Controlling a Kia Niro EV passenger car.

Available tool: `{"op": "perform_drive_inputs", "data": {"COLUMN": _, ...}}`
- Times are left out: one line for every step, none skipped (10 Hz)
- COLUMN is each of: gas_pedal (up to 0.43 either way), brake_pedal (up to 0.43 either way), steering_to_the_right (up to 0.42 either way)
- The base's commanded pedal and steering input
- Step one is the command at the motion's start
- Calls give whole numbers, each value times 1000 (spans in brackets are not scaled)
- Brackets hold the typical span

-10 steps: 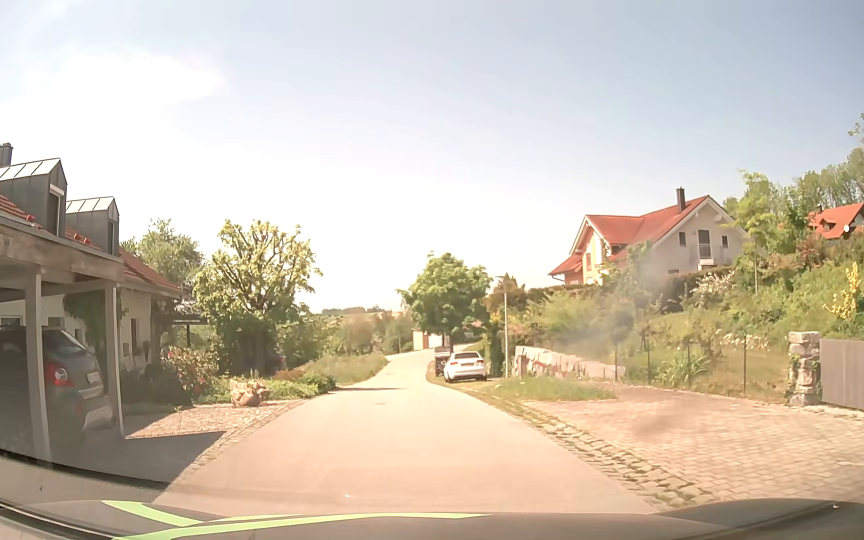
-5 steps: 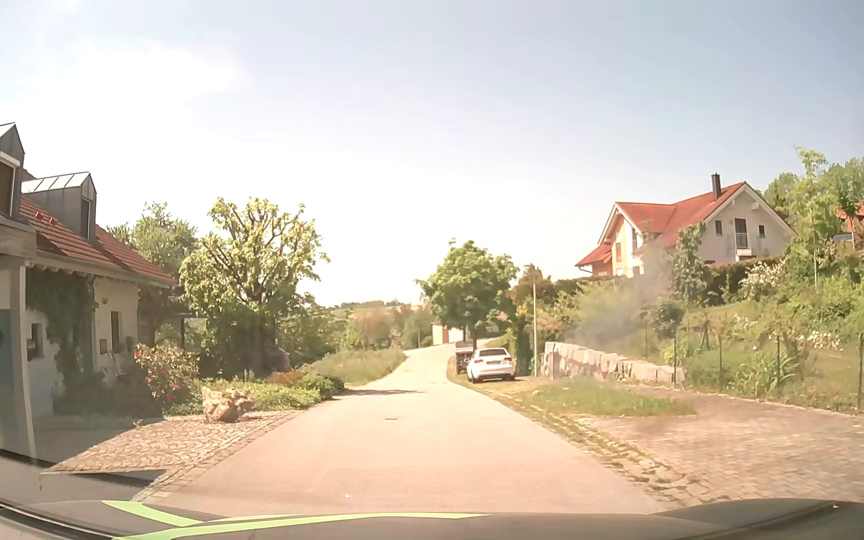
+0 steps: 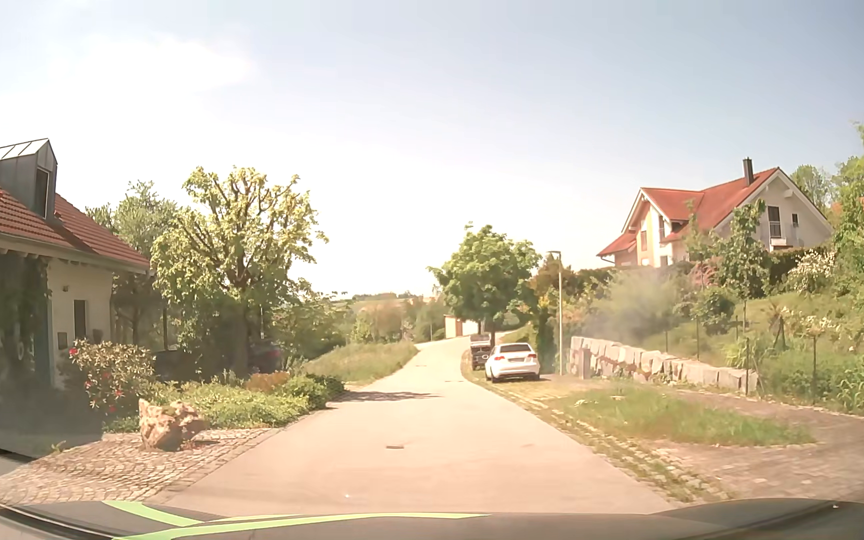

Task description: Follow the waypoints while adhering to traffic rules and regulations

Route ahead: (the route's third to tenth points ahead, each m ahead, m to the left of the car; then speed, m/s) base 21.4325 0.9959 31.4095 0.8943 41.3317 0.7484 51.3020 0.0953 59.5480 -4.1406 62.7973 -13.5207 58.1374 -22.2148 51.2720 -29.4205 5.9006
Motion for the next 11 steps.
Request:
{"op": "perform_drive_inputs", "data": {"gas_pedal": 0, "brake_pedal": 0, "steering_to_the_right": -29}}
{"op": "perform_drive_inputs", "data": {"gas_pedal": 0, "brake_pedal": 0, "steering_to_the_right": -26}}
{"op": "perform_drive_inputs", "data": {"gas_pedal": 0, "brake_pedal": 0, "steering_to_the_right": -21}}
{"op": "perform_drive_inputs", "data": {"gas_pedal": 0, "brake_pedal": 0, "steering_to_the_right": -18}}
{"op": "perform_drive_inputs", "data": {"gas_pedal": 0, "brake_pedal": 0, "steering_to_the_right": -18}}
{"op": "perform_drive_inputs", "data": {"gas_pedal": 0, "brake_pedal": 0, "steering_to_the_right": -18}}
{"op": "perform_drive_inputs", "data": {"gas_pedal": 0, "brake_pedal": 0, "steering_to_the_right": -17}}
{"op": "perform_drive_inputs", "data": {"gas_pedal": 0, "brake_pedal": 0, "steering_to_the_right": -17}}
{"op": "perform_drive_inputs", "data": {"gas_pedal": 0, "brake_pedal": 0, "steering_to_the_right": -17}}
{"op": "perform_drive_inputs", "data": {"gas_pedal": 0, "brake_pedal": 0, "steering_to_the_right": -17}}
{"op": "perform_drive_inputs", "data": {"gas_pedal": 0, "brake_pedal": 0, "steering_to_the_right": -15}}
